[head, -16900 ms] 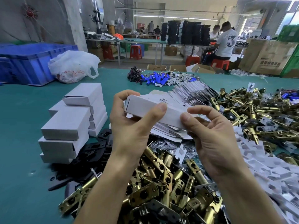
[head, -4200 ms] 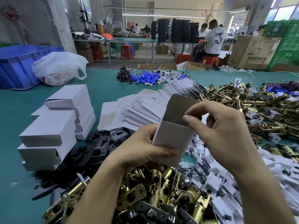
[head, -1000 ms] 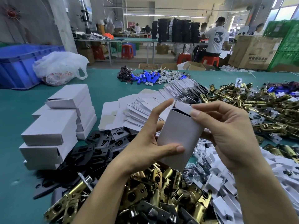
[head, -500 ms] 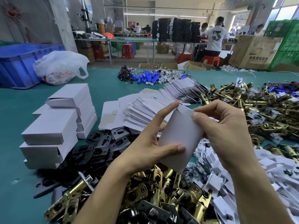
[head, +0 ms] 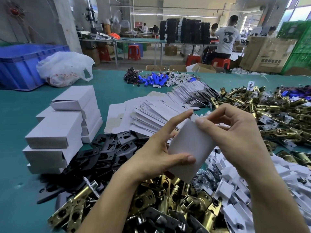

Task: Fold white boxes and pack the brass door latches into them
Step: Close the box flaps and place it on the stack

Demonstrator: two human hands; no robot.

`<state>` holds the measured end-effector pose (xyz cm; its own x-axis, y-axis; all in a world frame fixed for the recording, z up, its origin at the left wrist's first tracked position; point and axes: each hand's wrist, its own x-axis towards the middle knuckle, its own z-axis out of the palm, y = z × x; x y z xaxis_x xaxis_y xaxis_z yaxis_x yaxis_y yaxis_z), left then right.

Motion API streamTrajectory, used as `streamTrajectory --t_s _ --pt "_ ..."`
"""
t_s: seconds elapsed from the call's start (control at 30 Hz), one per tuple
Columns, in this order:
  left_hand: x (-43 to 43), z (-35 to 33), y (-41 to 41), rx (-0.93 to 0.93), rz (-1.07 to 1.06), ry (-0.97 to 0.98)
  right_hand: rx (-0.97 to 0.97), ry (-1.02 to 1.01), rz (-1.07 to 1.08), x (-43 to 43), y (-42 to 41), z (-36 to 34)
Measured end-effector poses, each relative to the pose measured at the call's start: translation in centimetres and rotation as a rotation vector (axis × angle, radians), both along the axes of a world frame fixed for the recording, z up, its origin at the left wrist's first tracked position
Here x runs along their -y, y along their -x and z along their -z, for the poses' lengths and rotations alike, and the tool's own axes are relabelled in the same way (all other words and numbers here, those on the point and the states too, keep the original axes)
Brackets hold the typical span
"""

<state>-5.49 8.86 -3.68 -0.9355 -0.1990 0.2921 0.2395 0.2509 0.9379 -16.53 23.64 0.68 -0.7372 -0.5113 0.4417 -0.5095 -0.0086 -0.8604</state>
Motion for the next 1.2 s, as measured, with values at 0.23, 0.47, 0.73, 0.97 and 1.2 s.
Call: streamTrajectory --t_s 0.23,0.47,0.73,0.97,1.2 --pt "0.0 0.0 0.0 -0.035 -0.002 -0.025 -0.028 0.093 0.029 0.4 -0.3 0.0" --pt "-0.2 -0.1 0.0 -0.053 -0.045 -0.033 -0.051 0.073 -0.022 0.4 -0.5 -0.1" --pt "-0.3 -0.3 0.0 -0.088 0.010 -0.139 0.024 0.105 -0.202 0.3 -0.7 -0.1" --pt "0.0 -0.6 -0.1 -0.111 -0.132 -0.196 0.110 0.127 -0.211 0.7 -1.1 0.4" --pt "-0.1 -0.6 0.1 -0.126 -0.227 -0.136 0.098 0.156 -0.130 1.4 -1.4 0.8"
